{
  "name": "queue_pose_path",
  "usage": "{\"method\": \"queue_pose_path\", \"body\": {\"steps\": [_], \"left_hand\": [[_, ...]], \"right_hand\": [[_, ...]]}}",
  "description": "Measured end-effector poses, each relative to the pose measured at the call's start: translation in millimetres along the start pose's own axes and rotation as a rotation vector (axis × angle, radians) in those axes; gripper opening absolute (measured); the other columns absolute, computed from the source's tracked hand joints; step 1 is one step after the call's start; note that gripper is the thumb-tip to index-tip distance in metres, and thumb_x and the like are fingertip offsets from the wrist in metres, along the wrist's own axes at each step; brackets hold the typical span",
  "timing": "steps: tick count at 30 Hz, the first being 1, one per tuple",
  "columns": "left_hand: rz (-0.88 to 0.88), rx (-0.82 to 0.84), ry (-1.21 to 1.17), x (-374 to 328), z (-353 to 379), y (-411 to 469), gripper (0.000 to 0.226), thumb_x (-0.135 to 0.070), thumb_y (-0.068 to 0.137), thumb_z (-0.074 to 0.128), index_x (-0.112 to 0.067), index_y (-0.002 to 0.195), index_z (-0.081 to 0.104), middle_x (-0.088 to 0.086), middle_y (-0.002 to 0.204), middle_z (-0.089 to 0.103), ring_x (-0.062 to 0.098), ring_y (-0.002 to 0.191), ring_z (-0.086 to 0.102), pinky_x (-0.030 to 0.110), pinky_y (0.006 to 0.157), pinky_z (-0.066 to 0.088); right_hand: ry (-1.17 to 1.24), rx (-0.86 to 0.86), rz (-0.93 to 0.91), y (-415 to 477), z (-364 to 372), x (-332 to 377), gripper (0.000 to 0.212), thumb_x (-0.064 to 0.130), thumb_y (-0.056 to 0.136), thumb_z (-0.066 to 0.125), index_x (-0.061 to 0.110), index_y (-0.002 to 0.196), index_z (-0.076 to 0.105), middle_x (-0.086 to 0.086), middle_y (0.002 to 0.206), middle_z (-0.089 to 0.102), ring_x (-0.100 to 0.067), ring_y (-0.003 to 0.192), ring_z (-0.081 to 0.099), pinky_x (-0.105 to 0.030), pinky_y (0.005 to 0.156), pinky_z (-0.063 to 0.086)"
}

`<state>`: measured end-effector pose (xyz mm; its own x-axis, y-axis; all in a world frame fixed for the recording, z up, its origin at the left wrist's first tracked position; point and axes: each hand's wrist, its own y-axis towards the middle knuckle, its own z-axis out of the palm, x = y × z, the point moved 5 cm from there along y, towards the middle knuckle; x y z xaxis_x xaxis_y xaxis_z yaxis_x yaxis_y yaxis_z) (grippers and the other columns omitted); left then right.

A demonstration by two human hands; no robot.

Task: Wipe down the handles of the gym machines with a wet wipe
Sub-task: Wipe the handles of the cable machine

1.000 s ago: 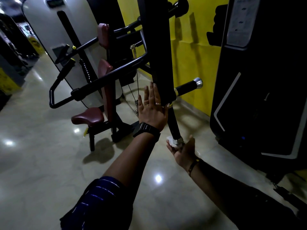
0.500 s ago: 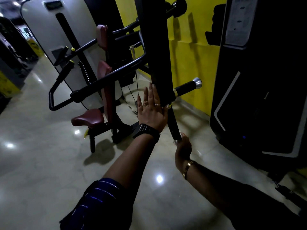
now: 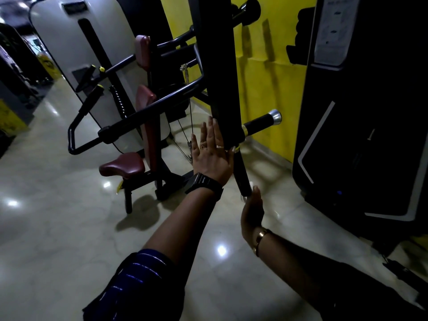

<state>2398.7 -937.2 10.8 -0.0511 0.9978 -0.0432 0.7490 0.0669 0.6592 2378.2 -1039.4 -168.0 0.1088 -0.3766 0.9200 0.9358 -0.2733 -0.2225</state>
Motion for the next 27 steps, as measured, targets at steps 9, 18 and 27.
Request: {"method": "queue_pose_path", "body": {"steps": [9,18,27], "left_hand": [[0.003,0.048,0.007,-2,-2,1,0.078,-0.050,0.093,0.028,-0.004,0.151,0.002,0.013,0.162,0.011,0.027,0.150,0.008,0.041,0.119,-0.011],[0.010,0.078,0.024,-4,-6,0,0.077,-0.051,0.094,0.024,-0.003,0.152,0.006,0.014,0.162,0.012,0.028,0.150,0.010,0.040,0.118,-0.013],[0.037,0.064,0.050,-3,-6,0,0.078,-0.051,0.095,0.024,0.000,0.151,0.005,0.015,0.161,0.014,0.027,0.149,0.008,0.044,0.119,-0.004]], "right_hand": [[-0.347,-0.053,-0.305,-21,8,-12,0.042,0.024,0.103,0.034,0.012,0.142,0.040,-0.016,0.148,0.039,-0.028,0.139,0.036,-0.005,0.107,0.022],[0.144,0.378,0.411,45,2,19,0.082,0.065,0.096,0.007,0.000,0.089,0.057,-0.023,0.073,0.056,-0.024,0.056,0.050,-0.029,0.053,0.034],[0.344,0.506,0.697,34,7,4,0.092,0.078,0.087,0.010,0.001,0.099,0.060,-0.012,0.069,0.055,-0.024,0.057,0.049,-0.028,0.060,0.046]]}}
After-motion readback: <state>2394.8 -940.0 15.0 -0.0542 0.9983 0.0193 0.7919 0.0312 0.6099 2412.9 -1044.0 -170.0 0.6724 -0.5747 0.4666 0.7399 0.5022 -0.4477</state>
